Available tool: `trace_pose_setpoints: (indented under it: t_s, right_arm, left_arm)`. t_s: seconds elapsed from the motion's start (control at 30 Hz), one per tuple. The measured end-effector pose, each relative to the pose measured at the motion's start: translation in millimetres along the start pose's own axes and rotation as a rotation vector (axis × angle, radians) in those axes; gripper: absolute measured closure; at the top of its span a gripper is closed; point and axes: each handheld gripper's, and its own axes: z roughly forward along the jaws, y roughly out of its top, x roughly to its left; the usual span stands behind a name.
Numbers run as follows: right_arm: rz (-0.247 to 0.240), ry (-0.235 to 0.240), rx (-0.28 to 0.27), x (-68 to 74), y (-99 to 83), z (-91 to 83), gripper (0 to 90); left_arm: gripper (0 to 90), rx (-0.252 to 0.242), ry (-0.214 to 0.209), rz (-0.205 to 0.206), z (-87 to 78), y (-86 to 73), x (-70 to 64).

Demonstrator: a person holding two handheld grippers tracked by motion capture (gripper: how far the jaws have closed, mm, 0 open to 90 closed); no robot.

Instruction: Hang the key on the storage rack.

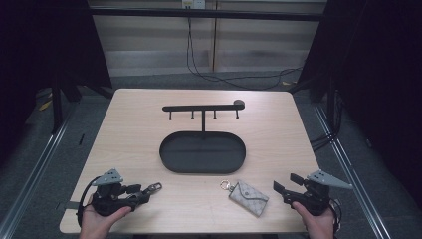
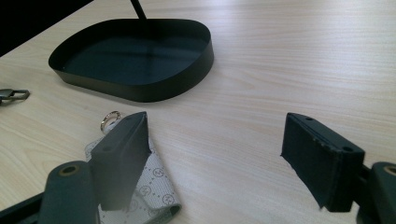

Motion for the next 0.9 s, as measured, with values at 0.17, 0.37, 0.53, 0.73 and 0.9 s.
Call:
trace_pose_setpoints:
  t_s: [0.17, 0.37, 0.53, 0.73, 0.9]
  right_arm:
    - [0.007, 0.001, 0.003, -0.5, 0.1, 0.9, 22.9]
    - [0.014, 0.002, 0.007, -1.0, 0.0, 1.6, 22.9]
    - [0.009, 0.001, 0.007, -0.1, -0.4, 0.4, 22.8]
    - [-0.005, 0.002, 0.011, 2.2, -0.3, 0.8, 22.8]
    - [0.005, 0.003, 0.016, 0.6, -0.2, 2.3, 22.8]
  left_arm:
    - [45.5, 0.027, -0.014, -0.004, -0.6, -0.5, -0.6]
    - [46.3, 0.024, -0.013, 0.001, -3.2, 3.8, -2.2]
    - [42.9, 0.012, -0.004, 0.055, -7.5, 10.2, -10.3]
    - [44.0, 0.042, 0.004, 0.103, -10.0, 19.5, -15.1]
    - [42.5, 0.133, 0.016, 0.168, -3.6, 36.8, -20.3]
